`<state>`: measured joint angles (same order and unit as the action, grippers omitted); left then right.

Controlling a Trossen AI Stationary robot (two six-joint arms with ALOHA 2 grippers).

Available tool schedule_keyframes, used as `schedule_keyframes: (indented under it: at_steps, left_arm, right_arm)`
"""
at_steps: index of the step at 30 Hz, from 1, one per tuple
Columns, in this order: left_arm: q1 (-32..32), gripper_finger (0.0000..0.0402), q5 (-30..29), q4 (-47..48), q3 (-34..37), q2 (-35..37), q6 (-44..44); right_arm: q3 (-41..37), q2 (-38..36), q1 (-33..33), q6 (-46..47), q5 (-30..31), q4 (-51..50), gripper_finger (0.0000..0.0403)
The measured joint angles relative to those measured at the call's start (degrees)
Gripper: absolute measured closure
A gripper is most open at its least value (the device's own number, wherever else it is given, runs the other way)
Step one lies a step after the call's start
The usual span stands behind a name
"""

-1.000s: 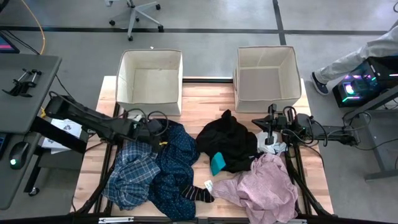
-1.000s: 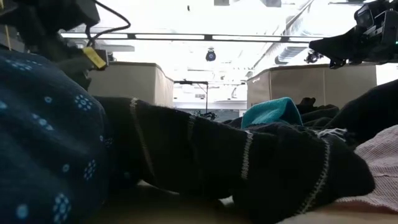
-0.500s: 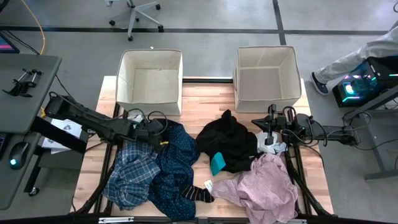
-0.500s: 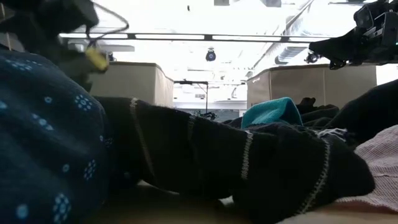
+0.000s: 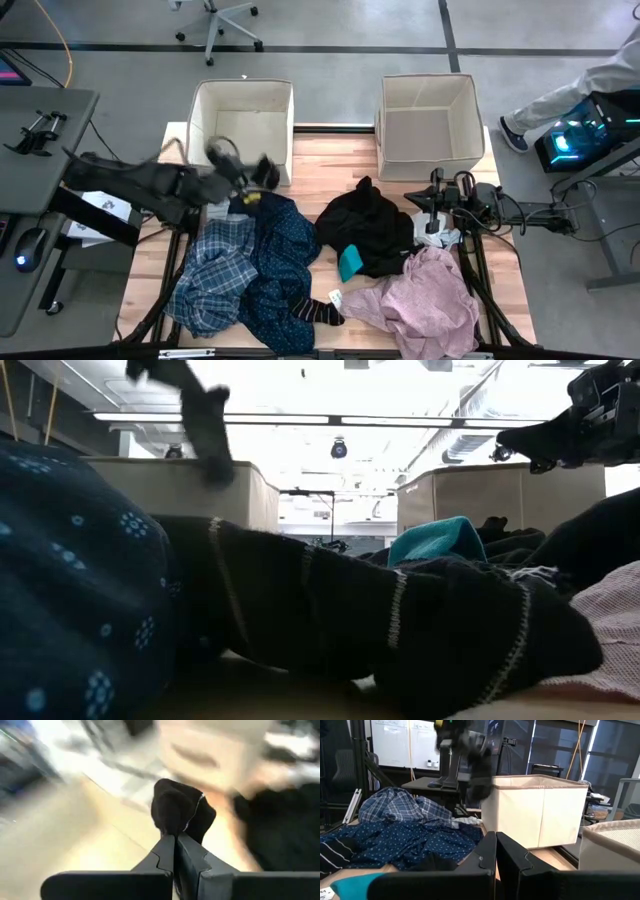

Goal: Sort clothes
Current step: Put the top black sock into the left laundry bin, then put the black sock into the left laundry bin

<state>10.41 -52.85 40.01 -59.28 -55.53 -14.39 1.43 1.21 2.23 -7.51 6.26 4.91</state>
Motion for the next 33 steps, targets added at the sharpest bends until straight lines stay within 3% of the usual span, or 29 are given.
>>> schedule_keyframes:
  at_steps: [3, 8, 14, 17, 22, 24, 29, 31, 33]
  left_arm:
    - [-4.86, 0.0401, -5.46, -4.39, -4.12, 1.18, 12.20]
    - [-19.65, 0.0399, -6.37, -15.42, -6.13, 2.66, 28.67]
    - [-34.96, 0.0336, 8.00, -17.29, -6.13, 2.18, 32.02]
    - [-37.48, 0.0290, 9.55, -15.77, -6.10, 1.91, 30.16]
    - [-35.88, 0.0244, 14.20, -12.67, -6.10, 2.52, 23.91]
    - [-33.31, 0.0241, 23.54, -11.59, -6.10, 2.87, 21.53]
    - [-23.26, 0.0249, 62.84, -11.28, -6.10, 0.62, 23.88]
    - [-16.21, 0.0256, 69.24, -11.53, -5.87, -2.20, 27.75]
    - [-8.95, 0.0263, 66.68, -12.00, -4.87, -5.92, 31.83]
  right_arm:
    - [0.00, 0.00, 0.01, -0.01, 0.00, -0.02, 0.0402]
    - [0.00, 0.00, 0.01, 0.00, 0.00, -0.02, 0.0402]
    - [0.00, 0.00, 0.01, 0.00, -0.02, -0.02, 0.0402]
    - [0.00, 0.00, 0.00, -0.01, -0.02, -0.02, 0.0402]
    - [0.00, 0.00, -0.01, -0.01, 0.00, -0.02, 0.0402]
    - [0.00, 0.00, 0.01, -0.02, -0.02, -0.02, 0.0402]
    - [0.00, 0.00, 0.00, 0.00, -0.01, -0.02, 0.0402]
    - [0.00, 0.00, 0.00, -0.01, 0.00, -0.02, 0.0402]
    - [0.00, 0.00, -0.01, -0.01, -0.02, -0.02, 0.0402]
